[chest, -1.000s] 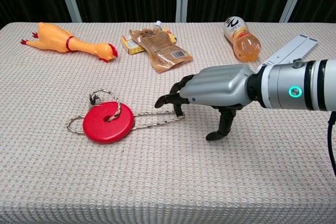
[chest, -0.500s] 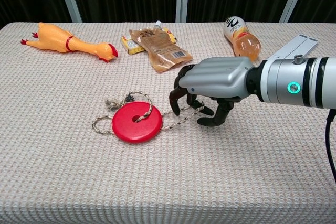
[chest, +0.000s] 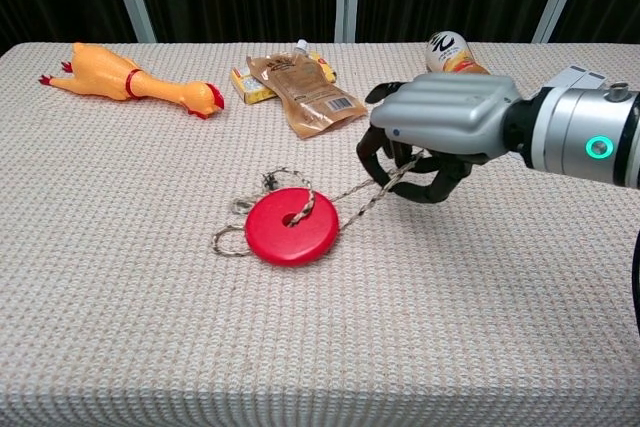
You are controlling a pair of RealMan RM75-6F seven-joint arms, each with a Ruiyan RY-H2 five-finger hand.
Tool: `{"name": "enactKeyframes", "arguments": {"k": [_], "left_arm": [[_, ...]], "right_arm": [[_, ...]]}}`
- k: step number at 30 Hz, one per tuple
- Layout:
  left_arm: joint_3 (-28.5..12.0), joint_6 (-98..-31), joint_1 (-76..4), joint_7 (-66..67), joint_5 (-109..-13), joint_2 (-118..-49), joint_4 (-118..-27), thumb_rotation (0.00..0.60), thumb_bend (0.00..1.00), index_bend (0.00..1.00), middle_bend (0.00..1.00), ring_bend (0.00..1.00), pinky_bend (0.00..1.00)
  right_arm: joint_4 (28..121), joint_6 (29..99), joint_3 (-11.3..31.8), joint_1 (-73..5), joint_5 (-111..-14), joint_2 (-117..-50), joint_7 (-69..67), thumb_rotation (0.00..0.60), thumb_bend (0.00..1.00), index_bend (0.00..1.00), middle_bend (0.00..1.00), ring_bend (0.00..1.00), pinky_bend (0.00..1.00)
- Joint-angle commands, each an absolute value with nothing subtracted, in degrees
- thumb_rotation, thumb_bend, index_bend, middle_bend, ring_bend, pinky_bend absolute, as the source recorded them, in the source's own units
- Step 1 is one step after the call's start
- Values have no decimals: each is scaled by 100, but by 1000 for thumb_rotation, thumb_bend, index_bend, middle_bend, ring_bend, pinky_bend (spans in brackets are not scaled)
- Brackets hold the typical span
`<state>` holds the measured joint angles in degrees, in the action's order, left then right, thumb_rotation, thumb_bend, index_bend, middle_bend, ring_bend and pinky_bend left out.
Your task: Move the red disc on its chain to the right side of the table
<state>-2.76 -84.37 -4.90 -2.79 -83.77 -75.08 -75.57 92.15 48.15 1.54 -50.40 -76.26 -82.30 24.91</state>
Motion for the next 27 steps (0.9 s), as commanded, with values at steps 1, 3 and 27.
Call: {"name": "enactKeyframes", "arguments": {"k": [1,3,27], "left_arm": [[-275,-8424,-499,-262,-8382,-7506,-7575,600,22,157,172,97,146],[-271,-8416,-501,-249,-8383,-7514,-7578,600,21,157,172,97,146],[-229,-8246,-611,57,-8422,-7542,-7760,600,22,158,172,97,146]], "right_arm": [[9220,5105,97,-4806,-7740,-8011,2365,600,543,984,957,382,0],[9199,5248,62,-4662,-7746,-7874,2247,600,543,992,959,382,0],[7919,6712,-238,-2510,-7482,-6671,-192,600,555,1000,961,396,0]]}}
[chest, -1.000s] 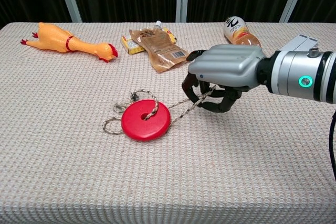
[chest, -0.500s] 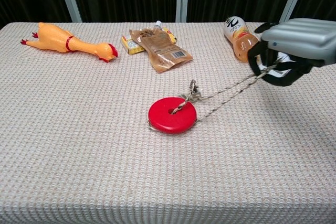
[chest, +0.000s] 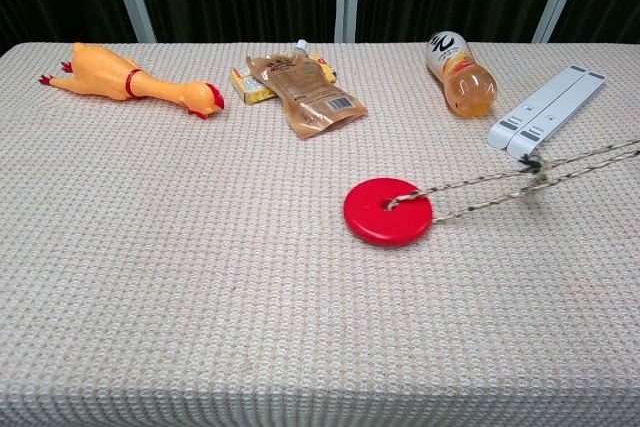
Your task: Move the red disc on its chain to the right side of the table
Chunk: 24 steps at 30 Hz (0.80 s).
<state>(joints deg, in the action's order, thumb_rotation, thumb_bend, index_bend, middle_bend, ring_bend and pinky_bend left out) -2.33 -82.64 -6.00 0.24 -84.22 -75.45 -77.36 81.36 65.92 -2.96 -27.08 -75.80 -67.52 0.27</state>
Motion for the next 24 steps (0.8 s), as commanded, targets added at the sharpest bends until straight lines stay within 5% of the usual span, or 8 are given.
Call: {"name": "enactKeyframes", "arguments": {"k": [1,24], "left_arm": [[-226,-8239,-615,74,-8422,-7542,-7770,600,21,158,172,97,146],[-214,-8169,-682,287,-8417,-7543,-7947,600,20,158,172,97,146]], "right_arm": [[7851,6736,-217,-2458,-7460,-6663,-257,600,555,1000,961,396,0],[6146,6543,476,-1820,-6801,-6773,-943,600,574,1000,961,396,0]]}}
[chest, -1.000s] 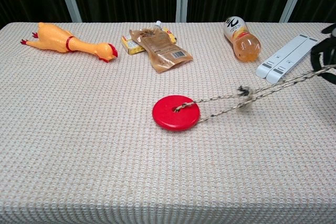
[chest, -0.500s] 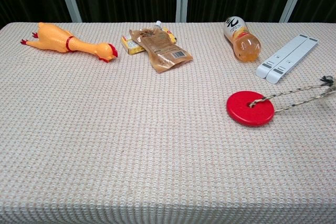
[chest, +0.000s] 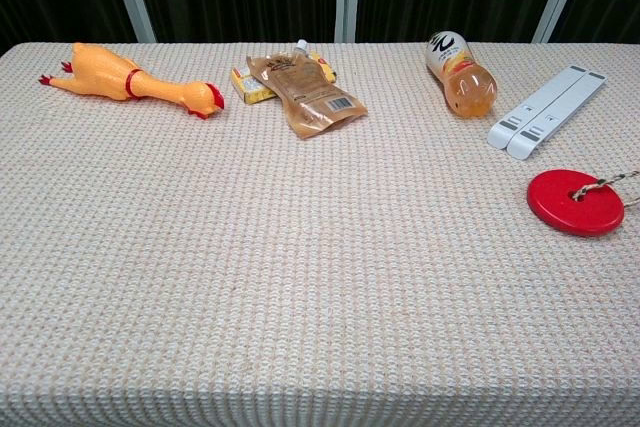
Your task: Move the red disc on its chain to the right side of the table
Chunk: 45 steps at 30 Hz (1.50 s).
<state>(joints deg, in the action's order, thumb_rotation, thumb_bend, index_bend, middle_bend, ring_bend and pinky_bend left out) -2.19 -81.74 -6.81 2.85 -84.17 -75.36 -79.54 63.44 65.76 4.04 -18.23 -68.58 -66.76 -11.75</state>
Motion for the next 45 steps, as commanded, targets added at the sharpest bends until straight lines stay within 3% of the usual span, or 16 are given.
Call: {"name": "enactKeyframes", "arguments": {"k": [1,17,23,25,26,27,28,29,31,45], "left_arm": [[-210,-8167,-682,282,-8419,-7548,-7939,600,21,158,172,97,146],[-237,-8211,-684,258,-8394,-7565,-7924,600,21,157,173,97,146],[-234,-8218,-658,159,-8365,-7580,-7840,600,21,158,173,97,146],[-229,-8230,-647,122,-8370,-7578,-7811,600,22,158,173,96,146],[-226,-8234,-643,107,-8372,-7579,-7801,600,22,158,173,96,146],[-224,-8236,-640,90,-8375,-7580,-7789,600,22,158,173,96,146],[-222,-8236,-639,81,-8378,-7581,-7780,600,22,158,173,97,146],[-219,-8236,-640,73,-8381,-7583,-7773,600,21,157,173,97,146],[-216,-8232,-644,61,-8392,-7593,-7762,600,21,157,173,97,146],[-216,-8264,-641,94,-8415,-7581,-7809,600,21,158,172,96,146]], "right_arm": [[6113,6543,488,-1833,-6815,-6813,-862,600,574,1000,961,396,0],[8477,6874,1165,-3068,-8148,-6936,228,600,574,1000,961,396,0],[8858,7091,1084,-3148,-8424,-7364,576,600,547,984,960,392,0],[8935,6996,915,-3113,-8530,-7288,551,600,404,865,894,369,0],[8978,6895,822,-3100,-8561,-7195,501,600,285,723,774,309,0],[9059,6689,704,-3088,-8525,-7028,458,600,164,527,583,204,0],[9152,6502,628,-3084,-8445,-6881,454,600,100,373,436,130,0],[9256,6355,577,-3073,-8353,-6750,434,600,26,149,192,31,0],[9345,6374,541,-3000,-8336,-6629,275,600,0,2,19,0,0],[9129,7634,104,-2168,-9132,-6486,-463,600,0,0,0,0,0]]}}
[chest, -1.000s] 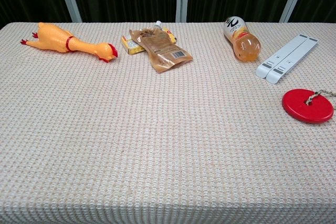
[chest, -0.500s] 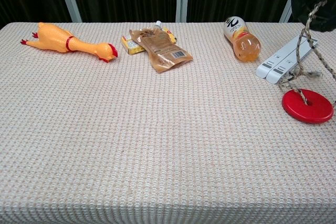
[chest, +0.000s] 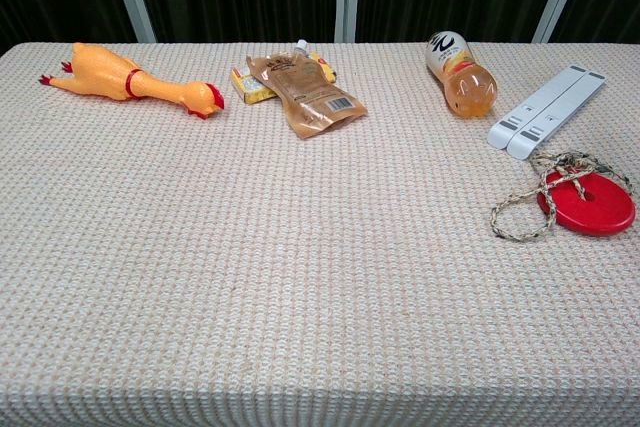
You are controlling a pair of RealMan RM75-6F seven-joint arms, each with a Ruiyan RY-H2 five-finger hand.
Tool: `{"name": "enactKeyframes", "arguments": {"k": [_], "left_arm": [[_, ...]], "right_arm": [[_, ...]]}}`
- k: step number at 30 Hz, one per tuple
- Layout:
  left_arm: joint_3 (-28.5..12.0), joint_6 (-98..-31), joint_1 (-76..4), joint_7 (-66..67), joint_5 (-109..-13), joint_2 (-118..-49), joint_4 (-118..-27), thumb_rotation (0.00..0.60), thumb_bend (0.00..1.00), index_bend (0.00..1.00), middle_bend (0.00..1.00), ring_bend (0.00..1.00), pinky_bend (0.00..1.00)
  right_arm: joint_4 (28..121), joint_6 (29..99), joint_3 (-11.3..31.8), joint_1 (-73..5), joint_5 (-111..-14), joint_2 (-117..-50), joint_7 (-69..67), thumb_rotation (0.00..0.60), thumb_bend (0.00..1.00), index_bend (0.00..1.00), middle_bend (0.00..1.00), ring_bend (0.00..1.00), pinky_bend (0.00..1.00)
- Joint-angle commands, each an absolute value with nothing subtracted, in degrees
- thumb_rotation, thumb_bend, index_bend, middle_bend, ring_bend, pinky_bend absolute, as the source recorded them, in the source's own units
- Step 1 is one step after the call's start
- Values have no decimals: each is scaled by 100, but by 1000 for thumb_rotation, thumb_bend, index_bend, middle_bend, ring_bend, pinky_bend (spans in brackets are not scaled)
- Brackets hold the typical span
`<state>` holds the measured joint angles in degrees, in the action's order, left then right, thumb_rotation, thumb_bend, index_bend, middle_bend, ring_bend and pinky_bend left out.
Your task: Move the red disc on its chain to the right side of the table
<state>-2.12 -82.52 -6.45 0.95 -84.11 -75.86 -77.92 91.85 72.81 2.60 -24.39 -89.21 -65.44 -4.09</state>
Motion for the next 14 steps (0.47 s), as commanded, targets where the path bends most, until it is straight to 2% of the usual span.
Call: {"name": "enactKeyframes", "arguments": {"k": [1,8,14], "left_arm": [[-216,-8267,-640,97,-8416,-7578,-7823,600,21,158,172,96,146],[-226,-8449,-657,-3,-8615,-7578,-7872,600,21,157,173,97,146],[-220,-8514,-658,28,-8679,-7573,-7851,600,22,158,172,97,146]], "right_arm": [[9075,7772,47,-2058,-9181,-6495,-428,600,0,0,0,0,0],[8454,8652,-219,-1029,-8807,-6850,35,600,0,0,0,0,0],[7960,8798,-147,-670,-8478,-7057,-63,600,0,0,0,0,0]]}}
